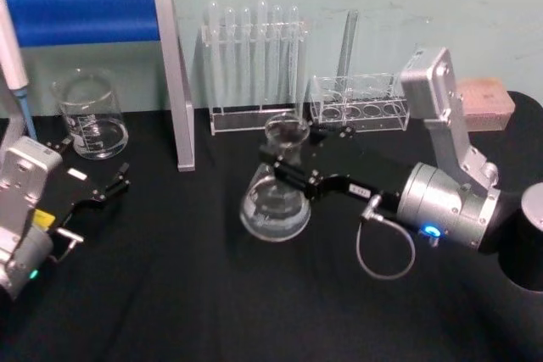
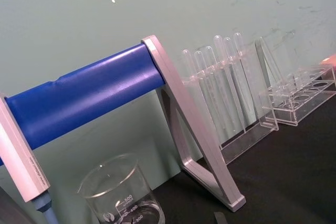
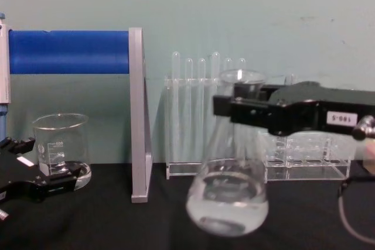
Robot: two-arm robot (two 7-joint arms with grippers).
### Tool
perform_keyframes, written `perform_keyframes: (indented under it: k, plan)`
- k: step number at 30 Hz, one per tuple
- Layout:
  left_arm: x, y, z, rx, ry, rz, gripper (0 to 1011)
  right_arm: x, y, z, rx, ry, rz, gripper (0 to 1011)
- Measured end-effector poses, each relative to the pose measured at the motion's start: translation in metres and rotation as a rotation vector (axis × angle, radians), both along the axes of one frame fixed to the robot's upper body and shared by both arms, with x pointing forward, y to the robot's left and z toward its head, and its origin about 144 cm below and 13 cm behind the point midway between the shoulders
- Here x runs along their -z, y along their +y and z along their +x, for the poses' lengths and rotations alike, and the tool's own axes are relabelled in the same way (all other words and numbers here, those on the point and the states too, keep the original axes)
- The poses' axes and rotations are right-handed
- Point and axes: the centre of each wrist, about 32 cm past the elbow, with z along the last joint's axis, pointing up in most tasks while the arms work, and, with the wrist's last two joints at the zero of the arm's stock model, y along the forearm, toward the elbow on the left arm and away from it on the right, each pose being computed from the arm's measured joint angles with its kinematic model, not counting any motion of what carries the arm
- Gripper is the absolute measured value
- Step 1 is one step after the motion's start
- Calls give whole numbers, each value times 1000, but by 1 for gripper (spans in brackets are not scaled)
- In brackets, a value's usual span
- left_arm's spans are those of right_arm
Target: Grasp the erlenmeyer flask with one hand, shake it three times, then place it back.
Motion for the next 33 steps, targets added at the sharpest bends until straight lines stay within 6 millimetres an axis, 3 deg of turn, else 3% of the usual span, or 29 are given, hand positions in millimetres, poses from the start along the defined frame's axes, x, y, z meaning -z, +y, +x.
perform_keyframes:
  k: [12,19,27,33]
  plan:
    - [0,0,0,0,0,0,1001,6,2,-18,-301,42,-17,456]
    - [0,0,0,0,0,0,1001,6,1,-20,-384,36,-23,456]
    - [0,0,0,0,0,0,1001,8,8,-14,-274,22,-21,456]
    - [0,0,0,0,0,0,1001,11,21,-3,-38,-11,-14,456]
